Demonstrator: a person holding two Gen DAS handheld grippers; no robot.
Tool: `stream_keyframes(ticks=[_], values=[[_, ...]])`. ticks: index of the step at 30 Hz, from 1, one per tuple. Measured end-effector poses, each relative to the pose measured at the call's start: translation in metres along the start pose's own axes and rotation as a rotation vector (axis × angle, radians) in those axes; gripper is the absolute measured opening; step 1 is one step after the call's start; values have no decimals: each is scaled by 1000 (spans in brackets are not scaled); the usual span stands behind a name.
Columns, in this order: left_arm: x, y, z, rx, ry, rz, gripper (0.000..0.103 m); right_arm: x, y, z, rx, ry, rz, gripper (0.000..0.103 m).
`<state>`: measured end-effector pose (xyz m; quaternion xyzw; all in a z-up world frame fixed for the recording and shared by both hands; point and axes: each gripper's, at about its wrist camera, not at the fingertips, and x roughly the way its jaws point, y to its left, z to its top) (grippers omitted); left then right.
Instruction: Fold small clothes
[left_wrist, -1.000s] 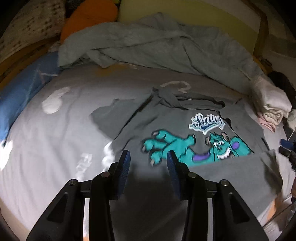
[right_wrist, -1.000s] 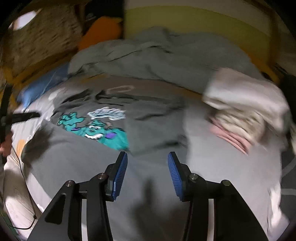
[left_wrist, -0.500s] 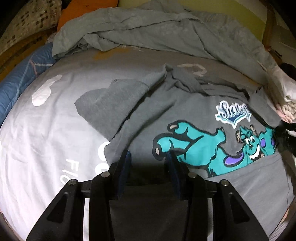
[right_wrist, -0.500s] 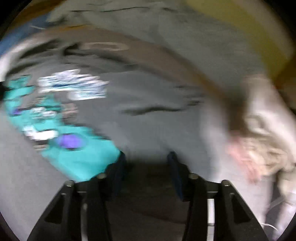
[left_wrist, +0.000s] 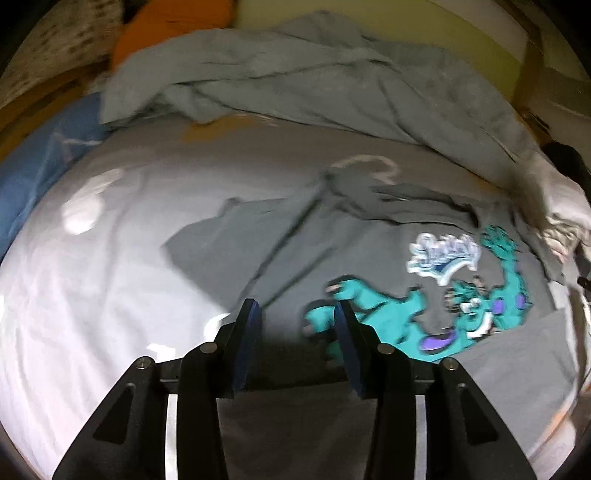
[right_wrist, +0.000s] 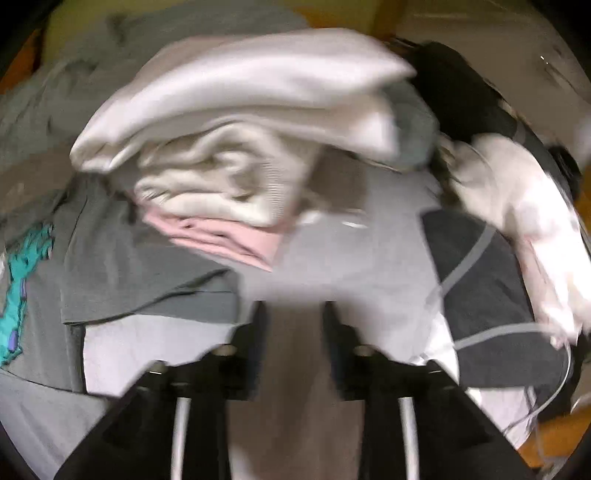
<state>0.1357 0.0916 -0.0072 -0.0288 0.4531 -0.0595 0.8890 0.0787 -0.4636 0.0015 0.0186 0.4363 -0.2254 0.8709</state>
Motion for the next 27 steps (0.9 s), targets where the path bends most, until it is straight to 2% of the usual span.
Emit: stream_keyframes(ticks=[3, 5, 7, 8, 10, 12, 13, 15, 16, 17, 19, 20, 21, 23, 24, 25, 27], values=[[19, -29, 30, 110, 88, -1, 41, -31, 4, 8, 25, -57, 176, 41], [35, -45, 50, 138, 103, -33, 41, -51, 37, 13, -60, -74, 347, 41], [61, -55, 74, 102, 139, -109, 41, -61, 87, 20, -188, -38, 537, 42], [72, -56, 85, 72, 143, -127, 41, -63, 114, 24, -231, -23, 597, 45], [87, -58, 104, 28, 122, -125, 41, -67, 171, 30, -274, 0, 640, 49], [95, -63, 120, 15, 103, -146, 44, -61, 223, 38, -331, 23, 643, 57], [100, -66, 125, 22, 110, -144, 45, -56, 251, 40, -363, 29, 619, 58], [117, -78, 138, 80, 144, -74, 46, -38, 296, 47, -421, 45, 572, 57], [129, -85, 142, 118, 166, 6, 46, -27, 314, 49, -452, 55, 523, 57], [140, -89, 145, 147, 186, 61, 43, -16, 332, 51, -484, 62, 466, 57], [160, -92, 147, 182, 236, 77, 25, 0, 366, 55, -563, 68, 388, 55], [167, -89, 147, 182, 266, 73, 2, 10, 374, 57, -582, 78, 336, 36], [168, -83, 149, 168, 265, 69, 1, 21, 371, 62, -566, 88, 306, 3], [158, -77, 160, 150, 144, 75, 1, 26, 364, 74, -480, 72, 355, 1], [153, -75, 165, 152, 93, 90, 1, 25, 361, 81, -453, 32, 361, 1], [152, -74, 170, 156, 70, 91, 1, 23, 356, 92, -423, -22, 357, 1], [161, -69, 176, 142, 85, 81, 1, 30, 352, 105, -371, -47, 370, 1]])
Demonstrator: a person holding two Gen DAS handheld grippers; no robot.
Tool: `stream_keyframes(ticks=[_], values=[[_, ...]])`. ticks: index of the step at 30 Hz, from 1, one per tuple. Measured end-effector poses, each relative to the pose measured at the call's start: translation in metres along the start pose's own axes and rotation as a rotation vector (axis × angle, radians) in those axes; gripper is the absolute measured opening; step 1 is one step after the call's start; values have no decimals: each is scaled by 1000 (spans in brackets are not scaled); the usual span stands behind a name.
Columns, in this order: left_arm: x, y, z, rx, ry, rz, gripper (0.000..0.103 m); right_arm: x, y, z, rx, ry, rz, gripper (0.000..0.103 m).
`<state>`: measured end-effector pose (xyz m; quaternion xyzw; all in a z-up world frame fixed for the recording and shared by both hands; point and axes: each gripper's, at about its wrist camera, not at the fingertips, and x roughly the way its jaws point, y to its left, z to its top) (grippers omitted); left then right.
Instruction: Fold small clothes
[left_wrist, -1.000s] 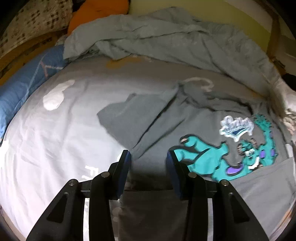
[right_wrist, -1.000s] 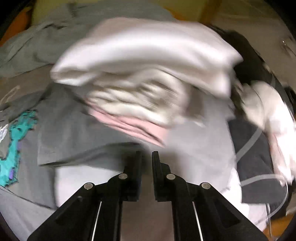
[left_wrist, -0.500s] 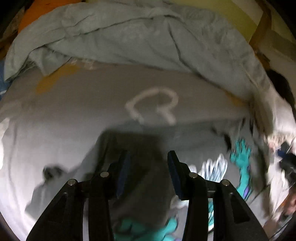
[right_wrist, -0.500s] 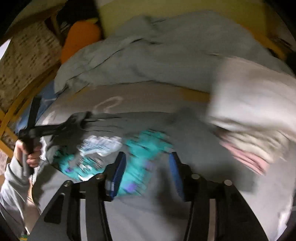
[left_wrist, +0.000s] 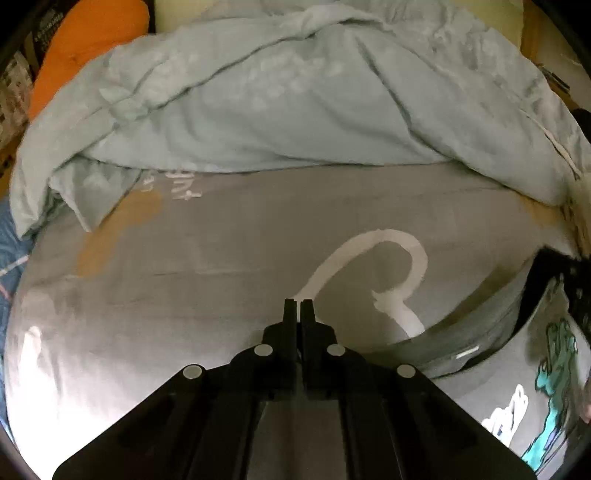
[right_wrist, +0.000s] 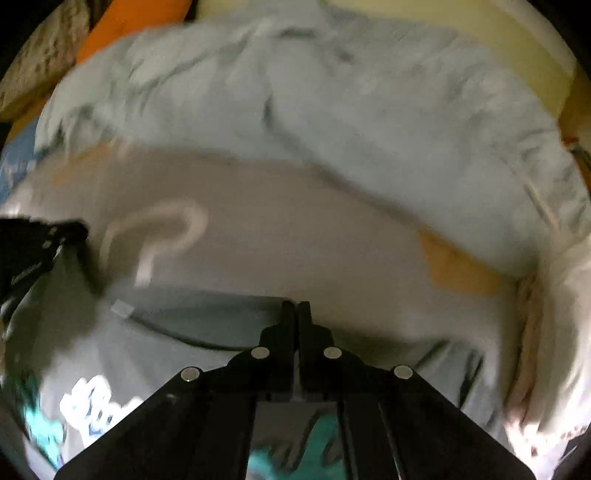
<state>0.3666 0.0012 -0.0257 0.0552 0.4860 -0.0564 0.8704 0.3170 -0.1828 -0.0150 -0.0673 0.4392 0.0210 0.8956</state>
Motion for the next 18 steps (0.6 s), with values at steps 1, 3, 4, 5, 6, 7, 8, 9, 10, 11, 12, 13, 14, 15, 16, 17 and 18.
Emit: stream_keyframes(ticks=[1, 3, 4, 5, 6, 7, 8, 9, 10, 11, 12, 13, 14, 15, 16, 17, 18], values=[[5, 1, 0, -9, 0, 10, 0, 6, -6, 6, 31, 3, 11, 1], [18, -2, 2, 5, -15, 98, 0, 27, -14, 17, 94, 16, 39, 1], [26, 3, 2, -10, -2, 129, 0, 41, -11, 21, 117, 30, 48, 1], [31, 9, 1, -41, 18, 116, 2, 57, -11, 21, 133, 61, 64, 1], [34, 17, -1, -80, 33, 66, 3, 66, -12, 20, 147, 83, 84, 1], [30, 25, -4, -107, 11, 14, 4, 73, -12, 18, 155, 100, 97, 1], [20, 29, -7, -115, -25, -23, 10, 75, -11, 16, 162, 95, 89, 4], [7, 34, -9, -115, -64, -42, 21, 72, -13, 13, 175, 74, 83, 19], [-7, 39, -11, -116, -102, -45, 27, 67, -16, 11, 195, 36, 71, 28], [-22, 46, -12, -120, -133, -48, 37, 61, -19, 9, 207, -1, 61, 51], [-35, 53, -14, -123, -154, -54, 40, 53, -23, 7, 215, -37, 58, 66], [-51, 62, -16, -127, -168, -63, 41, 45, -27, 6, 222, -73, 71, 67], [-63, 68, -17, -134, -174, -66, 43, 38, -31, 5, 230, -89, 101, 67], [-80, 80, -24, -153, -178, -54, 47, 30, -37, 5, 249, -90, 136, 67], [-89, 91, -29, -168, -179, -43, 49, 25, -42, 5, 271, -87, 151, 67], [-98, 101, -34, -180, -179, -36, 51, 19, -46, 5, 296, -72, 155, 67], [-109, 111, -47, -185, -166, -32, 55, 16, -48, 6, 310, -36, 135, 69]])
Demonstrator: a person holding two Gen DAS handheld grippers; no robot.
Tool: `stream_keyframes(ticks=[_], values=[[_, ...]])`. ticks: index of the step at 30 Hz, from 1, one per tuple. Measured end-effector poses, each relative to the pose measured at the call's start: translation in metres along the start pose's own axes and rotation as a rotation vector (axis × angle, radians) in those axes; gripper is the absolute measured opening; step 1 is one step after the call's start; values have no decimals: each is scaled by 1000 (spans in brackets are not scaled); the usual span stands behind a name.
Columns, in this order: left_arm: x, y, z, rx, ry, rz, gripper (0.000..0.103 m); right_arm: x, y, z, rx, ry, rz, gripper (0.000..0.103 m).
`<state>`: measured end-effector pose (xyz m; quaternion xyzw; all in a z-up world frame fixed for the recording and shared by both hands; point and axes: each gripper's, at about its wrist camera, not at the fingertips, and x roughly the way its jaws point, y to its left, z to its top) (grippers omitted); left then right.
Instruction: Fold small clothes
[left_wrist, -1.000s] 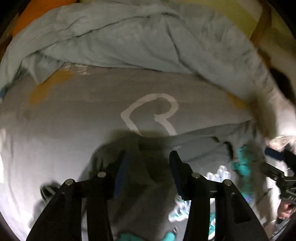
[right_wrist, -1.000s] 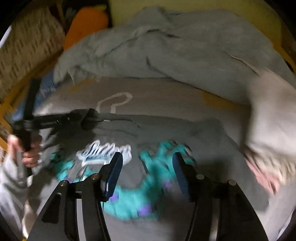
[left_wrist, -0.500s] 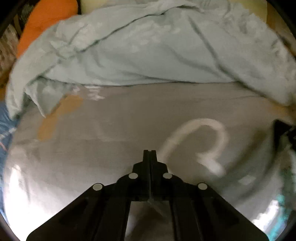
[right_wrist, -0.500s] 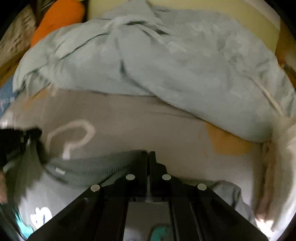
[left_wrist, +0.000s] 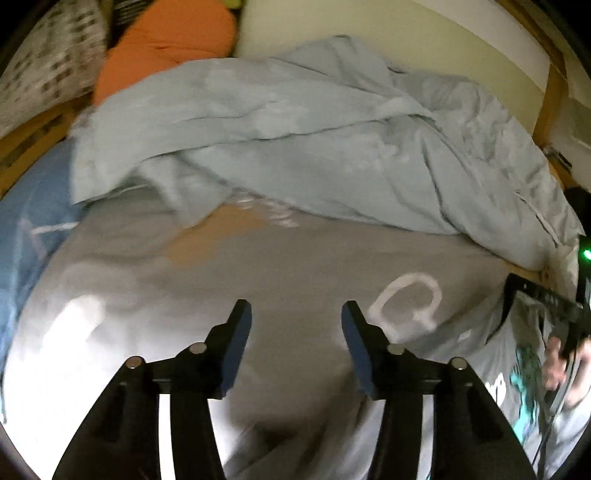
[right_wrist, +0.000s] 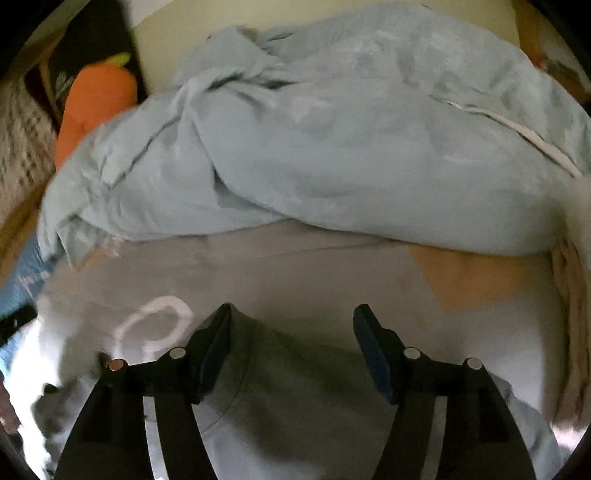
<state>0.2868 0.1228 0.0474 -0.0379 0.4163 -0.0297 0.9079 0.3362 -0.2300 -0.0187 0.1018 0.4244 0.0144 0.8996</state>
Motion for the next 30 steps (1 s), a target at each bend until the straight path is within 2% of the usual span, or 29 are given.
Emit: stream_keyframes(ticks=[2, 3, 4, 5, 7, 8, 9, 10, 12, 14, 15, 16, 18, 19, 20, 21, 23, 25, 28, 30], values=[[-11, 21, -18, 1, 72, 5, 56, 7, -7, 5, 38, 148, -66, 72], [-16, 28, -28, -4, 98, -19, 56, 14, -10, 8, 49, 211, -10, 72], [-20, 33, -41, -12, 115, -53, 56, 20, -7, 12, 48, 236, 10, 72], [-25, 38, -56, -16, 136, -93, 56, 22, -9, 14, 48, 264, -12, 72], [-34, 37, -82, 41, 117, -181, 58, 13, -16, 14, 64, 241, -34, 72], [-35, 32, -94, 95, 94, -207, 64, 6, -17, 14, 75, 220, -12, 72], [-33, 28, -102, 126, 93, -195, 66, 1, -18, 14, 85, 204, 13, 72], [-26, 24, -108, 140, 115, -151, 66, -5, -17, 15, 96, 188, 31, 72], [-8, 16, -113, 147, 197, -56, 66, -19, -8, 11, 88, 152, 33, 72], [5, 14, -110, 161, 205, -46, 62, -31, 16, 2, 10, 133, 46, 72], [9, 14, -108, 170, 192, -45, 42, -42, 33, -6, -50, 111, 58, 72], [14, 16, -103, 171, 180, -8, 30, -49, 47, -14, -93, 94, 58, 72], [14, 22, -92, 125, 156, 8, 13, -59, 68, -27, -135, 68, 54, 72], [10, 23, -87, 114, 116, 42, 7, -64, 79, -34, -144, 46, 65, 72], [7, 22, -81, 120, 86, 83, 7, -68, 92, -42, -153, 30, 90, 72], [6, 21, -76, 119, 73, 86, 7, -68, 92, -42, -153, 30, 90, 72], [5, 22, -66, 91, 66, 45, 7, -65, 125, -59, -156, 26, 154, 72], [-1, 23, -58, 77, 50, 46, 7, -56, 145, -71, -188, 7, 205, 72], [-9, 27, -46, 83, 17, 139, 12, -28, 162, -92, -213, 21, 218, 72], [-10, 39, -34, 61, 5, 210, 24, -4, 160, -107, -216, 56, 218, 72]])
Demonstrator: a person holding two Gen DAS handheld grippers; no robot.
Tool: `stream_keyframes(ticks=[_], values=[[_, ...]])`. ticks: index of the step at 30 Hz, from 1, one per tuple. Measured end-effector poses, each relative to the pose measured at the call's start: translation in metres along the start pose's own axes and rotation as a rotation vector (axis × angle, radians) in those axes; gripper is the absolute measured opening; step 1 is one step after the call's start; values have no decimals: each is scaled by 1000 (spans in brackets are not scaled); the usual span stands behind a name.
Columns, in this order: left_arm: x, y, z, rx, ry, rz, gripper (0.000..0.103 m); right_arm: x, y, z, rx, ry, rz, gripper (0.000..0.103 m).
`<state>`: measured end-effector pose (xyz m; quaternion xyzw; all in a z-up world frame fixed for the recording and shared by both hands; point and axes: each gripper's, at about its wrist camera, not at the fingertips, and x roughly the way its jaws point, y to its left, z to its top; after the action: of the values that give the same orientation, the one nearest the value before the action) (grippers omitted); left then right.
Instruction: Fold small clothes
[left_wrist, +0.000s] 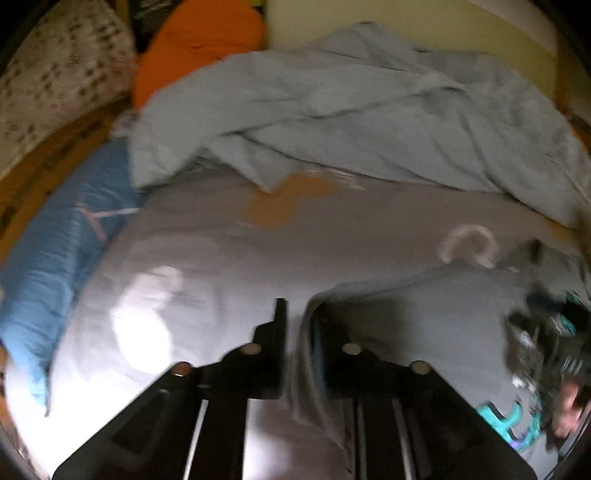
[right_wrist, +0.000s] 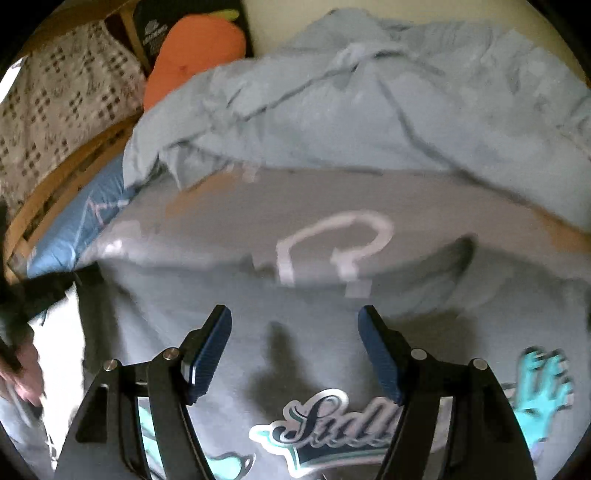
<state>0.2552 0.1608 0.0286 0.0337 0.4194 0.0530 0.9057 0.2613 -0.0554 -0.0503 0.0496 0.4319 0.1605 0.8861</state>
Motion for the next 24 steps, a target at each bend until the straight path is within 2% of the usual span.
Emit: stream_keyframes(ticks=[2, 4, 5, 6, 8, 10, 11, 12, 15, 16, 17, 19, 22, 24], values=[[0, 16, 4, -24, -25, 36, 33, 17, -6, -7, 10, 46, -32, 72], [-3, 32, 5, -53, -77, 130, 33, 24, -9, -8, 1, 44, -32, 72], [-6, 41, 3, -81, -92, 146, 32, 26, -8, -8, -17, 37, -46, 72], [-9, 54, 0, -126, -92, 107, 36, 27, -7, -7, -24, 35, -61, 72], [-10, 72, -13, -217, -48, -21, 39, 30, -2, -7, -42, 36, -87, 72], [-11, 78, -35, -259, 9, -176, 40, 32, 3, -8, -72, 32, -115, 72], [-11, 76, -47, -252, 38, -223, 40, 31, 4, -9, -79, 30, -122, 72], [-9, 69, -60, -224, 71, -238, 40, 30, 4, -9, -81, 28, -122, 72], [8, 44, -84, -130, 200, -157, 38, 20, -1, -9, -55, 11, -84, 72], [15, 39, -88, -115, 213, -154, 37, 16, -2, -8, -41, 1, -61, 72], [21, 35, -88, -106, 206, -172, 35, 12, -3, -8, -28, -11, -37, 72], [31, 26, -88, -78, 230, -201, 25, 4, -5, -8, -17, -34, -10, 72], [32, 8, -85, 8, 216, -175, 24, -2, -6, -8, -18, -60, -14, 72], [27, -4, -83, 36, 174, -217, 23, -1, -6, -7, -13, -54, -7, 72]])
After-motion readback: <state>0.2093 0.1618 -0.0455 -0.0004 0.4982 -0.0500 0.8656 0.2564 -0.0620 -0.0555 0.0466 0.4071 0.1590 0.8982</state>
